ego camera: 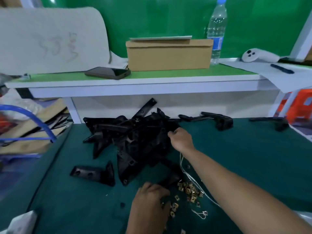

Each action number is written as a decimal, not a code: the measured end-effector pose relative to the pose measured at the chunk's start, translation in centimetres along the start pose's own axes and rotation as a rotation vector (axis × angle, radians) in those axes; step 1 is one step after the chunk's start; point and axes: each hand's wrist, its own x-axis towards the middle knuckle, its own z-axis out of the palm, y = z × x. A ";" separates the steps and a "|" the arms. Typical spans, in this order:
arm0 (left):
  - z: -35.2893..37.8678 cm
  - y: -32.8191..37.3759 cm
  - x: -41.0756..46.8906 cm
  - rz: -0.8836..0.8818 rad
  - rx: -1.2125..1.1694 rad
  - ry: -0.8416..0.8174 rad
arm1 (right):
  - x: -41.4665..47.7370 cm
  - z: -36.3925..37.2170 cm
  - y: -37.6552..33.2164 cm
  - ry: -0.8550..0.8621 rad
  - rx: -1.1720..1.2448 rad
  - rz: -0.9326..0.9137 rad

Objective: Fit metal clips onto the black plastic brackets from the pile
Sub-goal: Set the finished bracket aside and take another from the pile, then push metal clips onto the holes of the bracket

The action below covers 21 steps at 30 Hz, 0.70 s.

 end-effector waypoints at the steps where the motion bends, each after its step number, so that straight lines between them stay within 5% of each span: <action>1: 0.5 0.2 -0.2 0.000 -0.039 -0.018 | 0.4 0.6 -0.3 -0.080 0.022 0.027; 4: 1.4 0.5 0.0 -0.017 -0.082 -0.081 | 0.2 2.4 -0.5 -0.239 -0.034 0.038; 6: 1.3 0.4 0.6 -0.031 -0.107 -0.095 | 0.0 3.2 -0.1 -0.164 -0.085 0.012; 14: 1.2 -0.5 0.5 -0.088 -0.190 -0.054 | -3.4 -2.7 -0.6 0.296 0.400 -0.253; 17: 2.0 -0.3 -0.2 -0.069 -0.194 0.064 | -6.0 -6.7 -0.4 0.208 0.767 -0.287; 21: 2.4 0.5 -0.9 -0.119 -0.345 0.146 | -9.8 -10.8 2.1 -0.117 1.142 -0.246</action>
